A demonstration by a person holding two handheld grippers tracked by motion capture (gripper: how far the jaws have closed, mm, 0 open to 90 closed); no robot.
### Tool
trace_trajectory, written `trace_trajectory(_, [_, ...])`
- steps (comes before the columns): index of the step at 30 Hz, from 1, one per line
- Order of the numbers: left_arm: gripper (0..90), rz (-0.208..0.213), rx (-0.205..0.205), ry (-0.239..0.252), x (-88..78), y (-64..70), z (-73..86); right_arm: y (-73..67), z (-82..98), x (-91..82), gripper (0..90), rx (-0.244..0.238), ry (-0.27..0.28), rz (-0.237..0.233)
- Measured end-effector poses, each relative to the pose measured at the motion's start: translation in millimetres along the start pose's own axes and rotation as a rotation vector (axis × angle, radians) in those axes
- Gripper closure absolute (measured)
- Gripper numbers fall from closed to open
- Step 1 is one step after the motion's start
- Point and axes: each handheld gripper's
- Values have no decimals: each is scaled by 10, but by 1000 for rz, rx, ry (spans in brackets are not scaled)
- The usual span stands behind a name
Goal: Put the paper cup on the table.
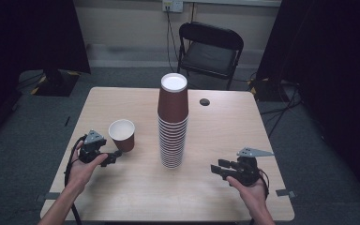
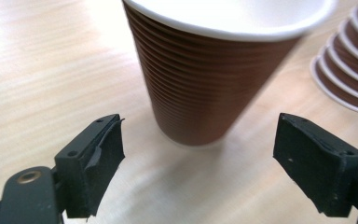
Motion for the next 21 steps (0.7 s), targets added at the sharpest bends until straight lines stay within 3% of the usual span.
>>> trace_trajectory(3, [158, 34, 0, -11, -76, 44, 5, 13, 5, 0, 519, 3, -1, 5])
trace_trajectory(7, [171, 14, -15, 16, -179, 126, 15, 9, 5, -9, 518, -8, -1, 16])
trace_trajectory(12, [177, 44, -13, 13, -351, 304, 94, 35, 14, -23, 503, -16, 1, 39])
trace_trajectory(14, [177, 38, -15, 23, -378, 331, 115, 46, 19, -25, 490, -14, 3, 47])
trace_trajectory(17, [169, 43, -16, 50, -428, 377, 201, 94, 39, -15, 401, -14, 6, 87])
trace_trajectory(21, [164, 52, -11, 39, -453, 382, 261, 154, 72, 9, 356, -15, -1, 131])
Point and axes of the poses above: each handheld gripper's, and its own axes: x roughly forward along the jaws, z roughly out of its underside, y roughly to its right, and after that the axes turned 3 degrees about y, right-handed
